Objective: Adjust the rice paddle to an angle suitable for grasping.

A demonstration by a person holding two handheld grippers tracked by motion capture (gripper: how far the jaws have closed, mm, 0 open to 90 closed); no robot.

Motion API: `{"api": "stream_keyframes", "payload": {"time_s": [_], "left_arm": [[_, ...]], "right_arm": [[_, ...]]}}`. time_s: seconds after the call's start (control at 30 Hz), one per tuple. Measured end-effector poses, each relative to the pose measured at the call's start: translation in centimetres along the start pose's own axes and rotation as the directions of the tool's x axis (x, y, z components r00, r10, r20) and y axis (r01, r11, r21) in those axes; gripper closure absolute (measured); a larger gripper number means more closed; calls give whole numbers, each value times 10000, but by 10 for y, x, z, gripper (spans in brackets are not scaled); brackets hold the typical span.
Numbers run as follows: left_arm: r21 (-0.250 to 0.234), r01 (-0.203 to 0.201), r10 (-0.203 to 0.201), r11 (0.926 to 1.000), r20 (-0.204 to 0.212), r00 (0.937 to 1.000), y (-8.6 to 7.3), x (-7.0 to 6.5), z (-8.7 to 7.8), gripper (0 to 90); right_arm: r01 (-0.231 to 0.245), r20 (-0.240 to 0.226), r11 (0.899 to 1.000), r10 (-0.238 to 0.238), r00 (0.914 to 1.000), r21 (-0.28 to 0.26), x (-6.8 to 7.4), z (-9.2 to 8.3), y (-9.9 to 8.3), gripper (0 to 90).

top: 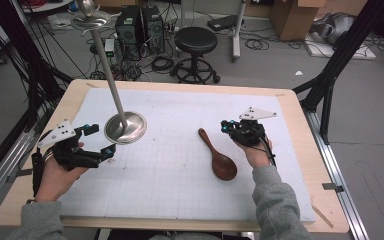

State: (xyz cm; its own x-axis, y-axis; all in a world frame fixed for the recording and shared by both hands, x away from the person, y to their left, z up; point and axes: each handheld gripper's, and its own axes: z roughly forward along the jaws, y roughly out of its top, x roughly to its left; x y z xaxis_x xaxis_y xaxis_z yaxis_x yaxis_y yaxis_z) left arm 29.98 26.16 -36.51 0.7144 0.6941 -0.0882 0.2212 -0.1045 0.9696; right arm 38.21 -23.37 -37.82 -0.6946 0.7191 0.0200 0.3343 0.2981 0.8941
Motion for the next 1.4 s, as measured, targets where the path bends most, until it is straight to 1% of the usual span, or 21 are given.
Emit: {"api": "stream_keyframes", "payload": {"time_s": [0.03, 0.07, 0.2, 0.3, 0.33, 0.4, 0.47, 0.5, 0.57, 0.77, 0.87, 0.93, 0.97, 1.03, 1.07, 1.13, 1.23, 1.27, 1.3, 1.33, 1.4], "left_arm": [[-30, 40, -40, 10000, 8, 10000, 0, 0, 0, 18], [-54, 94, -94, 9999, 33, 10000, 0, -1, 0, 18], [-133, 4, -2, 9999, 93, 10000, 2, -3, -1, 18], [-118, -24, 25, 9999, 107, 9999, 2, -5, 0, 18], [-99, 4, -3, 10000, 114, 9999, 2, -5, 0, 18], [-56, 4, -4, 10000, 84, 10000, 1, -4, 1, 18], [-28, 48, -48, 10000, 164, 9999, 1, -4, 1, 18], [-58, 91, -89, 9999, 285, 9996, 1, -5, 2, 18], [-73, 61, -58, 10000, 319, 9995, 1, -6, 2, 18], [-24, -1, 2, 10000, 372, 9993, 2, -8, 4, 18], [-95, 88, -83, 9999, 546, 9985, 3, -9, 4, 18], [-175, 1, 9, 9998, 592, 9982, 5, -11, 3, 18], [-175, 1, 9, 9998, 592, 9982, 5, -11, 3, 18], [-233, -59, 73, 9997, 636, 9979, 7, -14, 3, 18], [-233, -59, 73, 9997, 636, 9979, 7, -14, 3, 18], [-223, -66, 81, 9997, 664, 9978, 8, -16, 2, 18], [-227, 8, 7, 9997, 676, 9977, 9, -16, 1, 18], [-360, 8, 16, 9994, 661, 9978, 11, -16, -2, 18], [-421, 21, 5, 9991, 628, 9980, 12, -16, -4, 18], [-466, 9, 19, 9989, 594, 9982, 13, -16, -5, 18], [-496, -1, 28, 9988, 542, 9985, 13, -16, -7, 18]], "right_arm": [[33, -23, 10000, -33, 10000, -83, -1, 1, 0, 875], [-67, -64, 10000, 66, 10000, -74, -2, 3, -1, 889], [-150, -138, 9996, 153, 9998, 219, -5, 10, -5, 893], [-294, -234, 9995, 297, 9993, 153, -6, 13, -6, 894], [-239, -192, 9996, 241, 9995, 118, -6, 14, -6, 895], [-274, -179, 9994, 278, 9995, 208, -6, 16, -6, 895], [-306, -125, 9990, 311, 9994, 338, -6, 19, -7, 895], [-401, -119, 9986, 405, 9991, 358, -6, 21, -8, 895], [-471, -161, 9984, 477, 9987, 315, -7, 22, -9, 895], [-557, -94, 9950, 566, 9984, 827, -7, 36, -13, 897], [-626, -177, 9921, 649, 9977, 1083, -8, 42, -14, 898], [-674, -366, 9899, 725, 9967, 1250, -7, 46, -15, 897], [-674, -366, 9899, 725, 9967, 1250, -7, 46, -15, 897], [-579, -322, 9851, 639, 9974, 1621, -7, 52, -16, 898], [-579, -322, 9851, 639, 9974, 1621, -7, 52, -16, 898], [-591, -230, 9808, 645, 9976, 1860, -7, 58, -19, 898], [-646, -178, 9791, 693, 9974, 1929, -7, 60, -19, 897], [-621, -110, 9803, 653, 9978, 1877, -9, 61, -19, 897], [-685, -78, 9793, 713, 9974, 1905, -9, 62, -19, 897], [-629, -42, 9787, 649, 9979, 1955, -10, 63, -20, 897], [-685, -14, 9726, 706, 9975, 2219, -11, 66, -21, 897]]}}
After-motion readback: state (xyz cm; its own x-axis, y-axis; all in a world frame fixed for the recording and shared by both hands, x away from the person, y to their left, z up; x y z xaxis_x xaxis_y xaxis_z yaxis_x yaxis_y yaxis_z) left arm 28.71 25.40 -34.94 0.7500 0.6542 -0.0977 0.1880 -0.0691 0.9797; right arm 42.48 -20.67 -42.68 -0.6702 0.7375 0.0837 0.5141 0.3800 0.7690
